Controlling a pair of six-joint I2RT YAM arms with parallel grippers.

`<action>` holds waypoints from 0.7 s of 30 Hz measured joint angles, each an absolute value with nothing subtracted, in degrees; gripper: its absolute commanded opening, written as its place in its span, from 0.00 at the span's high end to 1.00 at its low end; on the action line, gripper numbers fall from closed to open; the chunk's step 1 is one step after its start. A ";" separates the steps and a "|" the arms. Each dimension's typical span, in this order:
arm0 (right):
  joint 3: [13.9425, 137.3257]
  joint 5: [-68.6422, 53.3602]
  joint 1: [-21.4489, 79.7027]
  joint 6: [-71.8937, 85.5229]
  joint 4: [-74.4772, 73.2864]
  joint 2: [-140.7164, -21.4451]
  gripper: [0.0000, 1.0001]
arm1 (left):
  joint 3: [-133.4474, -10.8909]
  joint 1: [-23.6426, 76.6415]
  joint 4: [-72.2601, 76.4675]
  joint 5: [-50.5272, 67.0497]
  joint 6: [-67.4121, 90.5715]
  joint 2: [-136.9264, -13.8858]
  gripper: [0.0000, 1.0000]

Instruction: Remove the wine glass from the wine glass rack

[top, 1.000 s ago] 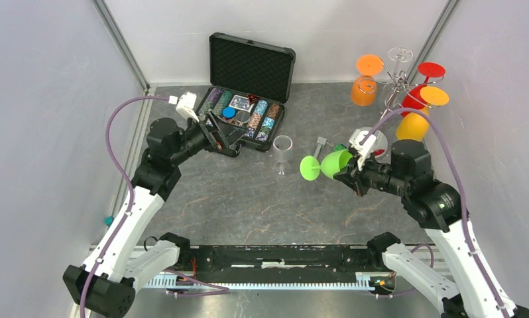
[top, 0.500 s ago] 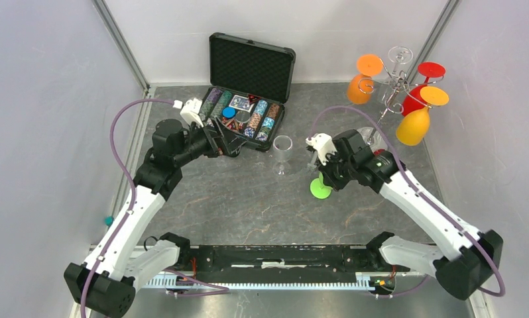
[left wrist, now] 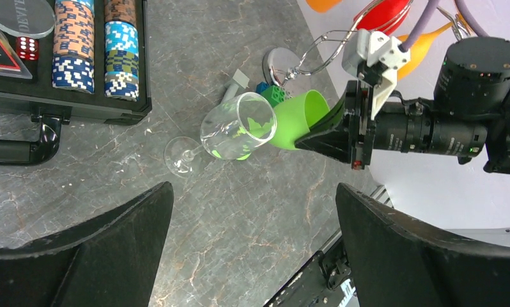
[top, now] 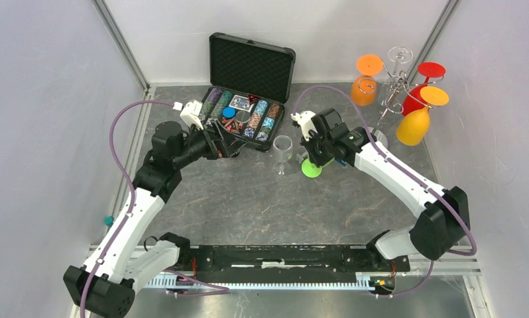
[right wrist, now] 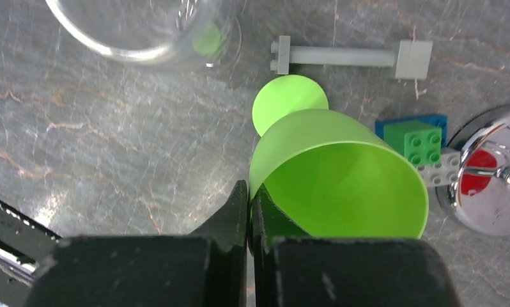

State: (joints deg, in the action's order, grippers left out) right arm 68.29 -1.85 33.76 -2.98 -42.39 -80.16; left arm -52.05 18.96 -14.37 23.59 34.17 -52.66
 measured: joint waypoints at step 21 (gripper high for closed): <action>81.25 0.36 33.76 -2.26 -43.48 -86.37 0.42 | -51.35 18.96 -14.39 23.59 34.04 -52.42 0.00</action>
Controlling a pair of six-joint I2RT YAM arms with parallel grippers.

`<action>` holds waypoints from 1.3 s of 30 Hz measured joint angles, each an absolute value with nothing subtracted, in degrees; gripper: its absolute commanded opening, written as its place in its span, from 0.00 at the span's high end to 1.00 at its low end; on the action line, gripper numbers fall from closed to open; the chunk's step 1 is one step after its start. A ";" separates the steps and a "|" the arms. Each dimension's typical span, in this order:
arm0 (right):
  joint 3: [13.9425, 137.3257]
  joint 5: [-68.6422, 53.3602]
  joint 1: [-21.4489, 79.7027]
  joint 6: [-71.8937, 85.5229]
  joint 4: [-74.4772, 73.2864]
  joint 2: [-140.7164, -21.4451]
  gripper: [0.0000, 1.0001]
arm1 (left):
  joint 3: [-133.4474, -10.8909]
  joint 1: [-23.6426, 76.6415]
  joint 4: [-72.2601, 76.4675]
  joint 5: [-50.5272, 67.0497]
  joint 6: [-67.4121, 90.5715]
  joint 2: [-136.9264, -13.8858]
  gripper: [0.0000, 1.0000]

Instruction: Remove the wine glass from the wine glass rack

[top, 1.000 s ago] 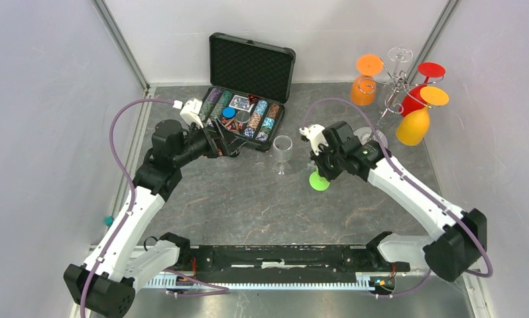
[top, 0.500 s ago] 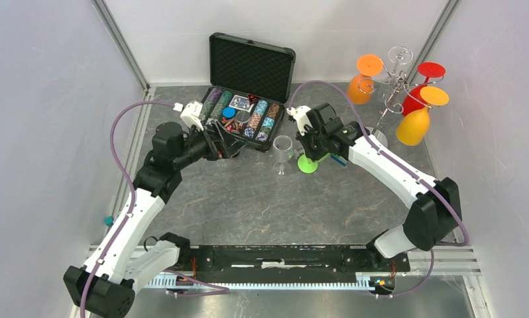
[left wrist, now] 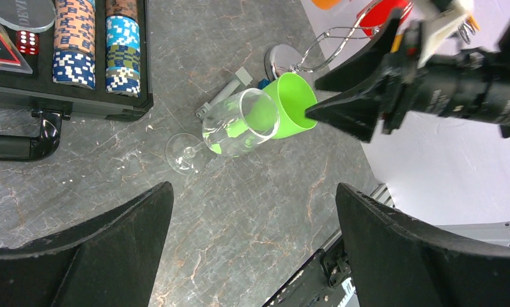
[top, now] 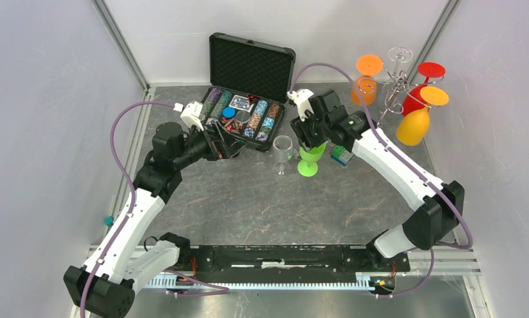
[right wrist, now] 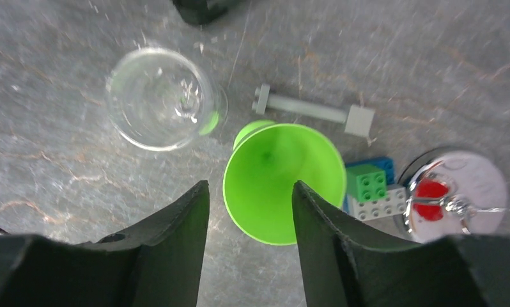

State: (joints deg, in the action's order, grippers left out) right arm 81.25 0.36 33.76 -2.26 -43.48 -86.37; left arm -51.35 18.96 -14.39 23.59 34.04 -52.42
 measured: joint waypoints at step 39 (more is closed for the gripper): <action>117.14 53.98 30.15 -26.59 -46.09 -101.51 0.27 | -51.29 18.96 -14.37 23.55 34.02 -52.05 0.00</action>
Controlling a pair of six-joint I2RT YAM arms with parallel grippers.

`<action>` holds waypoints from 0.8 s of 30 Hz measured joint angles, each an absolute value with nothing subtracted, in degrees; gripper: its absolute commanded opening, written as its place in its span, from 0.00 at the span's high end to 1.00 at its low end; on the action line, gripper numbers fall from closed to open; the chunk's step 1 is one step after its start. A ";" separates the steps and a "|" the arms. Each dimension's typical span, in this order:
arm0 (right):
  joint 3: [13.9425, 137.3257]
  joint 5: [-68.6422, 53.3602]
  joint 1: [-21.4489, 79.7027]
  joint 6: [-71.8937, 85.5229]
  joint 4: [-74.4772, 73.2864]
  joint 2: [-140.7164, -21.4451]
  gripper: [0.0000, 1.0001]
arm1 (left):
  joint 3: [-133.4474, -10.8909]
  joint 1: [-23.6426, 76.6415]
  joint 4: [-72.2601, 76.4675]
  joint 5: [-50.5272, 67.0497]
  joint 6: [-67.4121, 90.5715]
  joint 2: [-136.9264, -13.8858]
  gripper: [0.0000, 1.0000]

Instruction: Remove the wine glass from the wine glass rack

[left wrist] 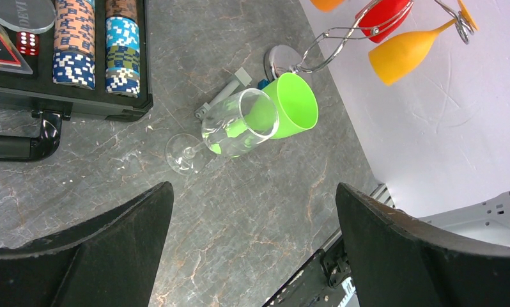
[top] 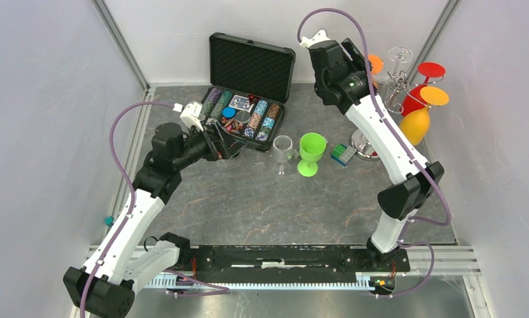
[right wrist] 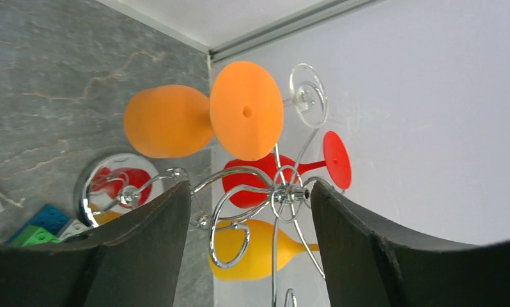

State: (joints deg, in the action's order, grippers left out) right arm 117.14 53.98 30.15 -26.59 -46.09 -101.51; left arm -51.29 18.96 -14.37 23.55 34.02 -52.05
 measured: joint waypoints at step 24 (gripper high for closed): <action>116.75 58.98 25.80 -36.45 -32.69 -109.82 0.49 | -49.74 18.96 -12.91 23.73 34.04 -52.05 0.00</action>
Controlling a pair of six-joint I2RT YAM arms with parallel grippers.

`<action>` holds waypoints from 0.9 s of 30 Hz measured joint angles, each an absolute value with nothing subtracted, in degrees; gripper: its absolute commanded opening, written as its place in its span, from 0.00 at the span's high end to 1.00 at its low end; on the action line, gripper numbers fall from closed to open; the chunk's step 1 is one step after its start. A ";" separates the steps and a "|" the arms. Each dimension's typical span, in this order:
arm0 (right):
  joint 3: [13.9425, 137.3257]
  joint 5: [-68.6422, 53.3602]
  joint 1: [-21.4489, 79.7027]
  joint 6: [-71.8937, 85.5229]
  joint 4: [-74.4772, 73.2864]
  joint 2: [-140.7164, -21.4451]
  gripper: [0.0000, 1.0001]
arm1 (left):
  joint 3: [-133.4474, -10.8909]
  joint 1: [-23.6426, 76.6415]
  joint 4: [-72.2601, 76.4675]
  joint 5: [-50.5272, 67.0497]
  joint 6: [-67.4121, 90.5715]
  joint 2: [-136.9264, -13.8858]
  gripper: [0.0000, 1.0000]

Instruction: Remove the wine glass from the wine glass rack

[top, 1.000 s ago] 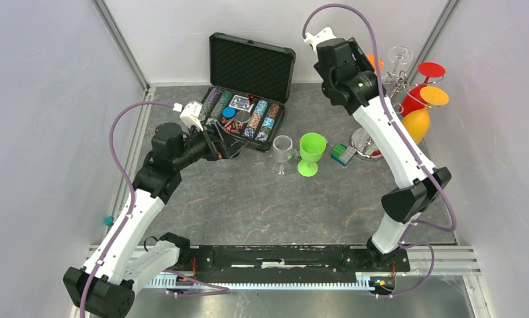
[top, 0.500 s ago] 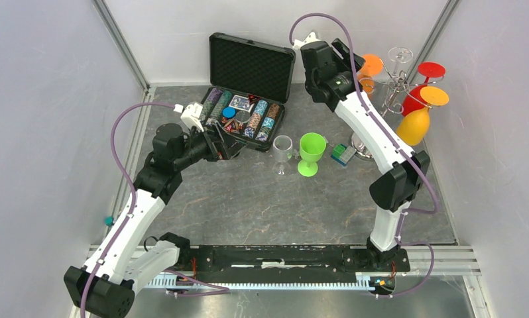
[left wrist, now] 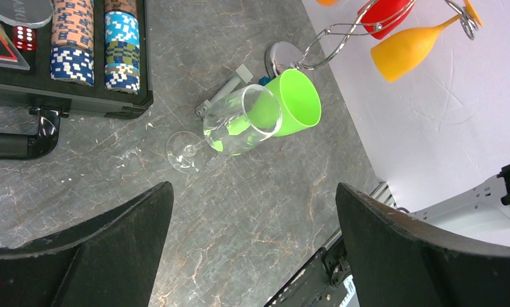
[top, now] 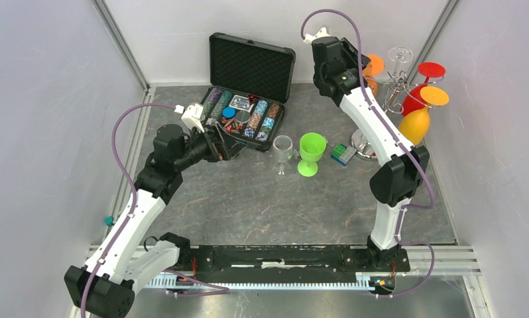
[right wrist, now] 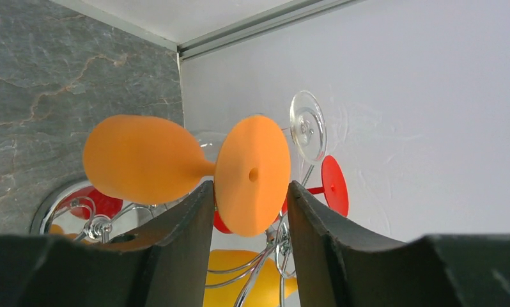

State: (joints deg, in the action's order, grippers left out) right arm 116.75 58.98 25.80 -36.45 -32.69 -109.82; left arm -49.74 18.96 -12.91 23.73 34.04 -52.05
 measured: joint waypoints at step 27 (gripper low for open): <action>110.74 58.52 23.90 -43.00 -25.26 -109.08 0.97 | -48.16 18.72 -11.73 24.12 34.09 -51.90 0.00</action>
State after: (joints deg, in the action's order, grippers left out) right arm 110.74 58.52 23.90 -43.00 -25.26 -109.08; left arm -48.16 18.72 -11.73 24.12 34.09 -51.90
